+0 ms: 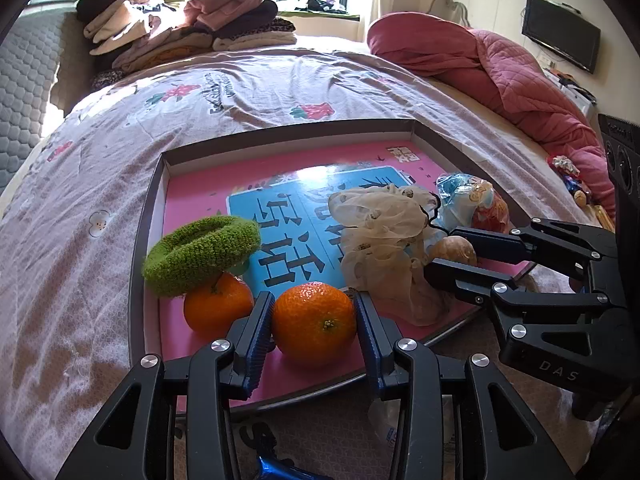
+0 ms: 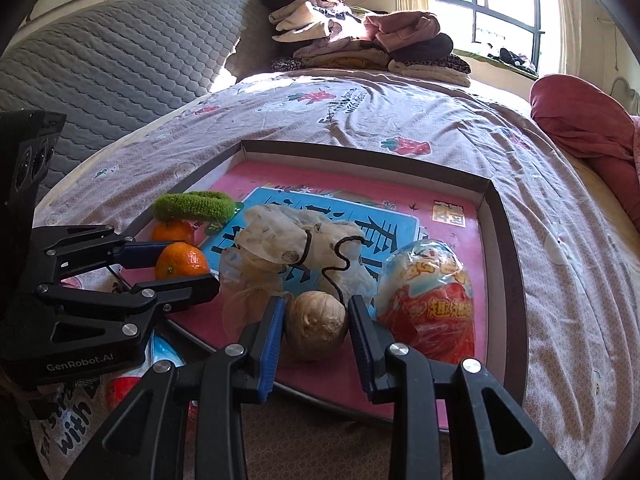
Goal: Organize objects
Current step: 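Lower the orange beside the other orange while right gripper lowers the ball into the tray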
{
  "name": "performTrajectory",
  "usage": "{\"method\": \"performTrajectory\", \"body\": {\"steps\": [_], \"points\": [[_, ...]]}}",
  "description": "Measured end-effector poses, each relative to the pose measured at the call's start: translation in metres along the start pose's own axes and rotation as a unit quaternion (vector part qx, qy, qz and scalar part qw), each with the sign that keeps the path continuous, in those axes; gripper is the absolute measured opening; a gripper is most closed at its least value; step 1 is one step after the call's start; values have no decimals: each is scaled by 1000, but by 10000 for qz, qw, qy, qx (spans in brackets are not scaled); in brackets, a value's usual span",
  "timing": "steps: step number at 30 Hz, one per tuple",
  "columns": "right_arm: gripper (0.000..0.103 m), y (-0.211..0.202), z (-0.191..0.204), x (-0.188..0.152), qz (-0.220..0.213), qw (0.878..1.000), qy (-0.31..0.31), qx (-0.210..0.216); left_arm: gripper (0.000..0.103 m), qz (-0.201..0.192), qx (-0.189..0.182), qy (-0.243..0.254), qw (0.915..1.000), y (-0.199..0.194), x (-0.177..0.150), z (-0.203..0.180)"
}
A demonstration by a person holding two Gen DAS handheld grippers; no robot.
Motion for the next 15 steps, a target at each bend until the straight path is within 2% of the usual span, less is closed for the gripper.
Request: {"method": "performTrajectory", "body": {"steps": [15], "points": [[33, 0, 1, -1, 120, 9999, 2, 8, 42, 37, -8, -21, 10000, -1, 0, 0]]}}
Point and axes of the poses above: each gripper's, at about its wrist camera, not at the fingertips, and y roughly the way its jaws point, z to its left, x to its top, the point moved 8 cm from there along y, roughly the way its jaws point, and after that the axes turned 10 degrees about -z, right-handed, at the moved point
